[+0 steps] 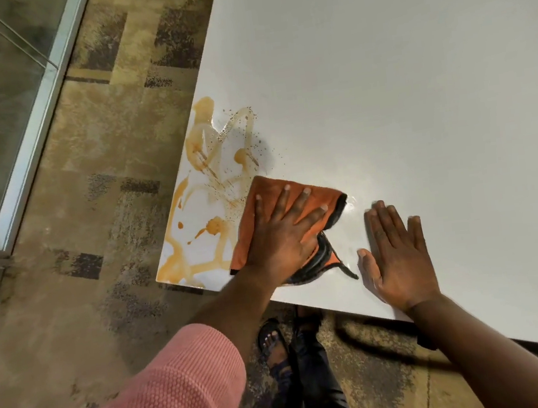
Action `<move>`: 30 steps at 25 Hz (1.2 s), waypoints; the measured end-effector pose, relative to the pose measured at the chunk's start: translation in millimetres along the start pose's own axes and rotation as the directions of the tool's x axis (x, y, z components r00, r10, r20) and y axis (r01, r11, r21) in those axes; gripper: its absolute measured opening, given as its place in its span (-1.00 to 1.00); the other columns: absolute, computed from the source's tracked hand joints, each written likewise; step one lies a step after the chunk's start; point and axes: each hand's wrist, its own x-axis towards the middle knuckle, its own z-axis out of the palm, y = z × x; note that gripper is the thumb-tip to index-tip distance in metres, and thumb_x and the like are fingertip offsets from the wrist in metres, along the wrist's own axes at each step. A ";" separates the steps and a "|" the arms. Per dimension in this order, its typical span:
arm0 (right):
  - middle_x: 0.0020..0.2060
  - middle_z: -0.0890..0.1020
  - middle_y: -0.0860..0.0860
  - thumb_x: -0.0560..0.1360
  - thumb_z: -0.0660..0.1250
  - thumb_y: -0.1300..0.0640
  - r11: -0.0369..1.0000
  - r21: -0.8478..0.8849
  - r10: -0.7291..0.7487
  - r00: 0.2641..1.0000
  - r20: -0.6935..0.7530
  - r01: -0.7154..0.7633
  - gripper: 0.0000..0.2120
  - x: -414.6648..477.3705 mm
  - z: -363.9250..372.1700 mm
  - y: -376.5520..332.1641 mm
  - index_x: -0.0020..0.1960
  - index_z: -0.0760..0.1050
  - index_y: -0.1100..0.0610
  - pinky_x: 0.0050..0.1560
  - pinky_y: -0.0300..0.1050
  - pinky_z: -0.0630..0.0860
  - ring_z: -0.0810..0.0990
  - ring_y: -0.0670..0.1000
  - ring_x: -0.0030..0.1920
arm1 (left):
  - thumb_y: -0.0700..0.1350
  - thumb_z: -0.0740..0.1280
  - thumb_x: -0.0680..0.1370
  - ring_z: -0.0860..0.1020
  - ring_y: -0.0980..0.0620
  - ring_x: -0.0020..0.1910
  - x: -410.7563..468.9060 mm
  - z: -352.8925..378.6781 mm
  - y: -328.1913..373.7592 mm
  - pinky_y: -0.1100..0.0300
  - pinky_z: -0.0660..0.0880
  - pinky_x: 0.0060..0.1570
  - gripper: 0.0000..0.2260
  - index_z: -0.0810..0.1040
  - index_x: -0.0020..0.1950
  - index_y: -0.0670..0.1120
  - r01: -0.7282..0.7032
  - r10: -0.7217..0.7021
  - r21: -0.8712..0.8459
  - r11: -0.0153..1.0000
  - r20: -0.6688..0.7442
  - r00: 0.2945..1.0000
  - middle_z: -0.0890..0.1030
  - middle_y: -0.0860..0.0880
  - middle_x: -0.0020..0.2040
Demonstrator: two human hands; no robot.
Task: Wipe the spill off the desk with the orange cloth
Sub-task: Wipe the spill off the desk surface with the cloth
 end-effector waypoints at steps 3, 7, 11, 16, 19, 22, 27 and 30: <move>0.68 -0.03 0.08 0.68 -0.09 -0.13 0.999 0.037 0.000 1.000 0.010 0.000 -0.35 16.5 -3.8 -14.3 0.69 -0.05 0.13 0.63 0.26 -0.11 -0.14 0.06 0.68 | 0.20 0.04 0.61 0.08 -0.19 0.66 14.9 -1.3 -13.8 -0.46 -0.04 0.50 -0.48 0.28 0.59 0.23 0.066 -0.067 -0.027 0.997 -0.053 0.996 0.19 0.01 0.67; 0.68 0.00 0.09 0.66 -0.08 -0.11 1.000 0.011 0.017 1.000 0.014 -0.018 -0.34 20.8 1.5 -17.5 0.68 -0.01 0.16 0.63 0.26 -0.12 -0.12 0.06 0.68 | 0.19 0.06 0.63 0.09 -0.19 0.65 13.2 2.2 -7.6 -0.45 -0.02 0.50 -0.51 0.33 0.57 0.20 0.110 -0.114 -0.044 0.993 -0.095 0.989 0.23 0.00 0.66; 0.68 0.00 0.09 0.67 -0.08 -0.13 1.000 0.011 0.007 1.000 -0.008 -0.007 -0.34 20.1 4.1 -16.9 0.68 -0.02 0.16 0.63 0.26 -0.12 -0.13 0.06 0.68 | 0.16 0.09 0.61 0.05 -0.20 0.66 -8.0 8.3 4.9 -0.44 -0.07 0.52 -0.49 0.32 0.58 0.16 0.110 -0.118 -0.097 0.989 -0.085 0.989 0.20 -0.01 0.66; 0.67 0.04 0.12 0.66 -0.04 -0.11 1.000 0.026 0.004 1.000 -0.008 -0.004 -0.34 20.8 2.5 -17.3 0.67 0.03 0.19 0.62 0.29 -0.09 -0.07 0.09 0.68 | 0.17 0.18 0.58 -0.04 -0.18 0.67 -69.5 32.0 30.4 -0.38 -0.17 0.54 -0.42 0.22 0.61 0.18 0.086 -0.089 -0.043 0.995 -0.087 0.992 0.11 0.01 0.68; 0.67 0.03 0.11 0.66 -0.05 -0.11 1.000 0.020 0.007 1.000 -0.006 -0.007 -0.33 21.3 1.9 -17.9 0.67 0.02 0.19 0.62 0.28 -0.09 -0.07 0.09 0.68 | 0.18 0.17 0.59 -0.02 -0.15 0.68 -74.3 33.0 21.2 -0.37 -0.13 0.55 -0.43 0.21 0.61 0.19 0.071 -0.075 -0.044 0.997 -0.089 0.993 0.11 0.03 0.69; 0.67 0.03 0.11 0.65 -0.07 -0.11 1.000 0.009 0.013 1.000 -0.002 -0.013 -0.33 21.3 1.6 -17.4 0.67 0.02 0.19 0.62 0.29 -0.08 -0.07 0.09 0.68 | 0.16 0.15 0.60 0.03 -0.13 0.67 -60.7 24.5 -0.5 -0.36 -0.12 0.55 -0.46 0.24 0.60 0.20 0.028 -0.031 -0.037 0.999 -0.081 0.996 0.14 0.05 0.68; 0.68 0.00 0.10 0.65 -0.06 -0.10 1.000 -0.009 0.015 1.000 0.016 -0.015 -0.33 21.3 1.7 -18.9 0.68 -0.01 0.18 0.62 0.29 -0.08 -0.08 0.09 0.68 | 0.13 0.13 0.62 0.05 -0.13 0.66 -35.9 6.7 -46.7 -0.38 -0.04 0.55 -0.47 0.20 0.62 0.20 0.136 -0.138 -0.030 0.990 -0.091 0.986 0.15 0.02 0.67; 0.68 -0.03 0.09 0.65 -0.09 -0.10 1.000 -0.004 0.022 0.999 0.027 -0.022 -0.33 19.3 2.7 -18.8 0.68 -0.02 0.19 0.62 0.30 -0.09 -0.11 0.09 0.68 | 0.13 0.03 0.68 0.06 -0.14 0.67 -29.0 -5.5 -80.4 -0.36 -0.04 0.55 -0.51 0.26 0.62 0.15 0.247 -0.254 -0.065 0.967 -0.133 0.958 0.16 0.02 0.67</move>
